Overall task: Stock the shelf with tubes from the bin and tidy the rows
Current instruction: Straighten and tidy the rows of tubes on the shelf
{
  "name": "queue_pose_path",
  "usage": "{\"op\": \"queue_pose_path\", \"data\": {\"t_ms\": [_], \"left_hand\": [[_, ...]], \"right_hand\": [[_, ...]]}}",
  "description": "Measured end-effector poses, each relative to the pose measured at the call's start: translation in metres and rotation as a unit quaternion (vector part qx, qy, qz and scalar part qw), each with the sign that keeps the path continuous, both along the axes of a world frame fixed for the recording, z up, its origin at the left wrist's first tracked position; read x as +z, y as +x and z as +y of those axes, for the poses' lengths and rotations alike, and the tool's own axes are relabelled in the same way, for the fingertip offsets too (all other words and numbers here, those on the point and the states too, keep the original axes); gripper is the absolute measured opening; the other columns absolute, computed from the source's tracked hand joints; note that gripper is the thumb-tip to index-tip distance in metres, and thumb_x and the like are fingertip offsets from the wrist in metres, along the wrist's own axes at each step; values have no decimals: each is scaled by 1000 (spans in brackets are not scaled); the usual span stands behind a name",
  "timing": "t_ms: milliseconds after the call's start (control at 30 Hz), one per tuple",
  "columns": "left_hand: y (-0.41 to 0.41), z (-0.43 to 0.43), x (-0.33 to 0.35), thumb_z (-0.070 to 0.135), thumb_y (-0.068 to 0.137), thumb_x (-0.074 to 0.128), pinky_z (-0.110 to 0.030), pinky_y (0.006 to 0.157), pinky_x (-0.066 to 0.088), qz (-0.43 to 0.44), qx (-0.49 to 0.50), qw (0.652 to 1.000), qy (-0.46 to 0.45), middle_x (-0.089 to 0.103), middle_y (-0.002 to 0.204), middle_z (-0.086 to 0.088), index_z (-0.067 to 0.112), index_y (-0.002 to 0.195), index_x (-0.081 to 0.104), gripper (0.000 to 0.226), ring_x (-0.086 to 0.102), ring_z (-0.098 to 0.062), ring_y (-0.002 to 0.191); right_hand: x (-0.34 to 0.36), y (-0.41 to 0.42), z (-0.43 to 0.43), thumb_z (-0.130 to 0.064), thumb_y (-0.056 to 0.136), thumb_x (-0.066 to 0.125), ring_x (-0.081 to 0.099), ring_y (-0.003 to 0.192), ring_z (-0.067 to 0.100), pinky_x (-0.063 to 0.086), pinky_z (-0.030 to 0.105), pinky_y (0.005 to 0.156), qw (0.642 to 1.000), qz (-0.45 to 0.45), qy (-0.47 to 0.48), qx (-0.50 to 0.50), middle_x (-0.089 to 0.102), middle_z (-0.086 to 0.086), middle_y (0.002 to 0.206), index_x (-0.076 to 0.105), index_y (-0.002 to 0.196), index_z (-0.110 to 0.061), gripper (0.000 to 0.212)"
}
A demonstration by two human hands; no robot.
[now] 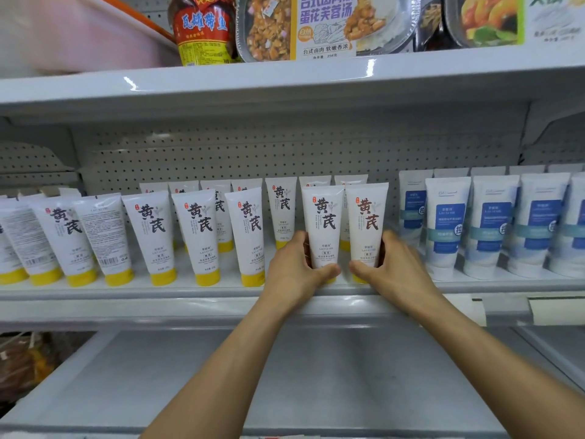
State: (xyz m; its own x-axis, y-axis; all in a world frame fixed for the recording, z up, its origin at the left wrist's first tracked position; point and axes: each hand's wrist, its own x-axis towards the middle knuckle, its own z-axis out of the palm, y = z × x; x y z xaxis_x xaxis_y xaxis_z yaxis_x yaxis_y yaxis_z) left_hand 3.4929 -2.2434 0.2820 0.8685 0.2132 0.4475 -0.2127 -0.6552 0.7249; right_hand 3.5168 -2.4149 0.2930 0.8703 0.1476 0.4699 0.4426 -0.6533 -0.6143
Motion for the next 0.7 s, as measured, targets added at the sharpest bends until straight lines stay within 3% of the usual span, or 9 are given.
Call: {"op": "queue_pose_path", "data": {"t_ms": [300,500,633,700], "left_hand": [[0,2,0,35,66,83,-41,83,58,7,-8,1000,-6,71,105,6,23,107,55,52,69,-12,92],[-12,-4,7,34,66,85,-35,90,55,7,-26,1000,-16,67,112,7,21,118,53,62,65,-9,99],[-49,-6,-1,33,77,78,-21,90,45,-120,55,991,20,54,114,7,19,122,53,54,53,-7,102],[-67,5,-13,26,80,76,-19,86,43,-204,109,973,20,50,110,7,18,117,55,43,50,-7,99]], "right_hand": [[-3,2,-2,-38,77,74,61,110,22,54,39,84,1000,-6,1,8,62,4,125,47,122,-16,57],[-8,1,-2,-46,79,71,58,117,26,55,41,86,1000,-22,-1,12,55,5,134,38,125,-16,64],[-15,-4,-5,-46,82,67,52,120,21,49,43,96,992,-69,105,14,50,2,134,33,133,-18,68],[-21,-15,-5,-36,85,67,48,113,17,47,34,95,980,-134,150,10,47,-1,123,36,130,-17,58]]}}
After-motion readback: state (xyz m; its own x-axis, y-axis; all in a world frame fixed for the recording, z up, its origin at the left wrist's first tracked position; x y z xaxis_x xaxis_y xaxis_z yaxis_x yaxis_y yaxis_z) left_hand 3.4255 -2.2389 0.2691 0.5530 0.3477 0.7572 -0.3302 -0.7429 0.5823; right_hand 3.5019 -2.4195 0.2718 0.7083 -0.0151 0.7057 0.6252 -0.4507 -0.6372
